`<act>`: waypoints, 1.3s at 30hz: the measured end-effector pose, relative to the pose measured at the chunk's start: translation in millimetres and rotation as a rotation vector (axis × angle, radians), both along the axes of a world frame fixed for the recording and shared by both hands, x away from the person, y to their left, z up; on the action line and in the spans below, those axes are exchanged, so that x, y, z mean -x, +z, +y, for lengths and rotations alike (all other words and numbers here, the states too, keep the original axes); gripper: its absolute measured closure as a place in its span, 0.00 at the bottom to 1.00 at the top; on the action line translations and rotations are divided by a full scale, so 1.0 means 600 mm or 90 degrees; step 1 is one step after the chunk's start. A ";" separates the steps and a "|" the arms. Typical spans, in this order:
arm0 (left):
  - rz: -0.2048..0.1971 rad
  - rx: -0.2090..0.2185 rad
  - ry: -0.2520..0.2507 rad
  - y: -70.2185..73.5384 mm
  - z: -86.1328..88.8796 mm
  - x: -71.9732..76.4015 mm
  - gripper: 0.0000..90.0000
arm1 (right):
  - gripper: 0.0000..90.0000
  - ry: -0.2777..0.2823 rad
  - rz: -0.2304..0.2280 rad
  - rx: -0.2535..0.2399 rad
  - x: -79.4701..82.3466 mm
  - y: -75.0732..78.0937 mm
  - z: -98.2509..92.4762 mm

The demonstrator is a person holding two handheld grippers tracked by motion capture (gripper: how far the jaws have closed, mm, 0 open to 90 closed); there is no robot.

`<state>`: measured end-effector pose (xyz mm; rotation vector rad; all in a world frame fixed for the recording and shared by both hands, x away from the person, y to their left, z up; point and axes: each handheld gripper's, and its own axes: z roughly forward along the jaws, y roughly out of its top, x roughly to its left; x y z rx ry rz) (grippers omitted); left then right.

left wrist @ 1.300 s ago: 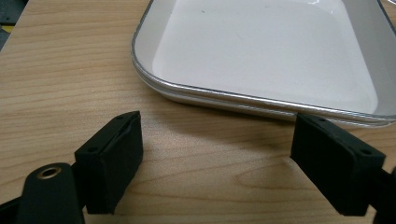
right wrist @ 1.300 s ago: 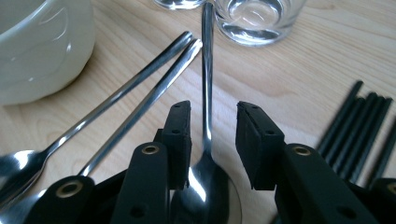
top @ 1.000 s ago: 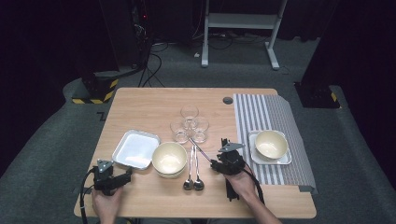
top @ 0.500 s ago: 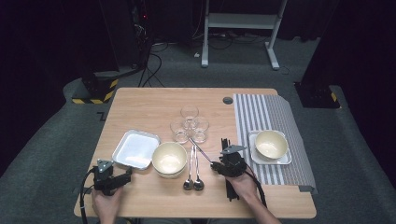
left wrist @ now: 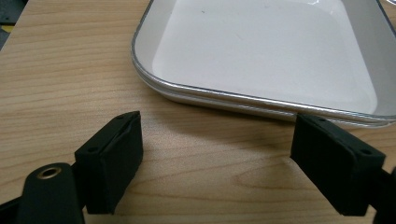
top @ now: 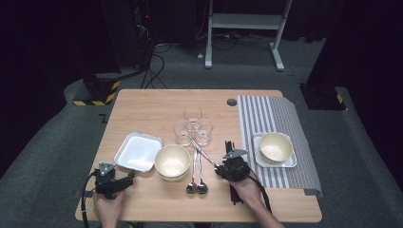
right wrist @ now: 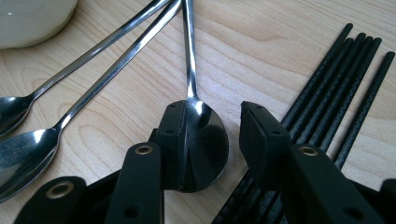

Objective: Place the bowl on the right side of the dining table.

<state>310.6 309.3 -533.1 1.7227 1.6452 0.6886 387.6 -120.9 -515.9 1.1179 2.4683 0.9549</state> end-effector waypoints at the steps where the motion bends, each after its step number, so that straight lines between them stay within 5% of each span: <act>1: 0.000 0.000 0.000 0.000 0.000 0.000 0.19 | 0.70 0.001 -0.001 0.000 0.000 0.000 0.000; 39: 0.001 -0.004 0.002 0.000 -0.002 0.000 0.19 | 0.92 0.025 0.009 -0.016 0.001 0.008 -0.012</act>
